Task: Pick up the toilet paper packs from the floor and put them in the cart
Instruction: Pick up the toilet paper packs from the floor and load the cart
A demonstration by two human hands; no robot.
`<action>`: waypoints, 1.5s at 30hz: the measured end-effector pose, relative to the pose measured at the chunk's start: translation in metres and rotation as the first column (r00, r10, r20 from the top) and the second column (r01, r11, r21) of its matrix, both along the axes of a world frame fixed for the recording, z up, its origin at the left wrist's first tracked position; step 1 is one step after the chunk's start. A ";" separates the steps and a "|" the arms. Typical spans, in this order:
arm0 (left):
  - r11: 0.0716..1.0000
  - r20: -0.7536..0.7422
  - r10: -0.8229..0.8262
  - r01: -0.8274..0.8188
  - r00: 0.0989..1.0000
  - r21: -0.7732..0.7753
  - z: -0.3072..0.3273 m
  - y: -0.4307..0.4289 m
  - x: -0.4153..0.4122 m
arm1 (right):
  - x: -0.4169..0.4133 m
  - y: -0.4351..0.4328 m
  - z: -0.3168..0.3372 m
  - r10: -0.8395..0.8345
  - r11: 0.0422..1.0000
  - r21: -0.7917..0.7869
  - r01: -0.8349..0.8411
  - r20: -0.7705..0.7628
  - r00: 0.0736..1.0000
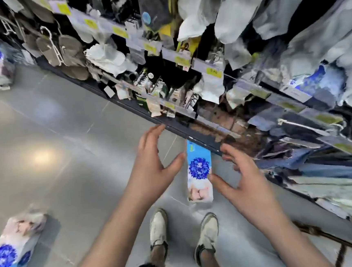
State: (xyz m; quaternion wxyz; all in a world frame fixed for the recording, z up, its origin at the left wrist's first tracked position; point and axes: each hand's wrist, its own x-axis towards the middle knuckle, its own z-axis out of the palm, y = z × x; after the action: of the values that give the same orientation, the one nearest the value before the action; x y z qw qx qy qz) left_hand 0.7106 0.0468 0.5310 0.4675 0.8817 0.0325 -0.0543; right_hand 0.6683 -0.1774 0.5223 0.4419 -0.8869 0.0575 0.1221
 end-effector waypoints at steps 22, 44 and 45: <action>0.975 -0.501 -0.062 0.160 0.863 0.154 -0.532 -0.050 -0.032 | 0.050 -0.062 -0.528 -0.234 0.957 -0.254 0.140 -0.396 0.888; 0.959 -0.658 0.016 0.174 0.753 0.222 -0.614 -0.029 -0.026 | 0.000 0.018 -0.600 -0.165 0.984 -0.076 0.158 -0.710 0.685; 0.949 -0.628 0.044 0.163 0.777 0.269 -0.616 -0.023 -0.024 | 0.000 0.028 -0.601 -0.142 0.987 -0.052 0.152 -0.719 0.680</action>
State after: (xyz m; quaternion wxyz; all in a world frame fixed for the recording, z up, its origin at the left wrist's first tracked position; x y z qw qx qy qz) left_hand 0.6866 0.0234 -0.0855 0.2845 0.8754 0.1660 -0.3537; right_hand 0.6687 -0.1491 -0.0783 0.3975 -0.7576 0.2964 0.4244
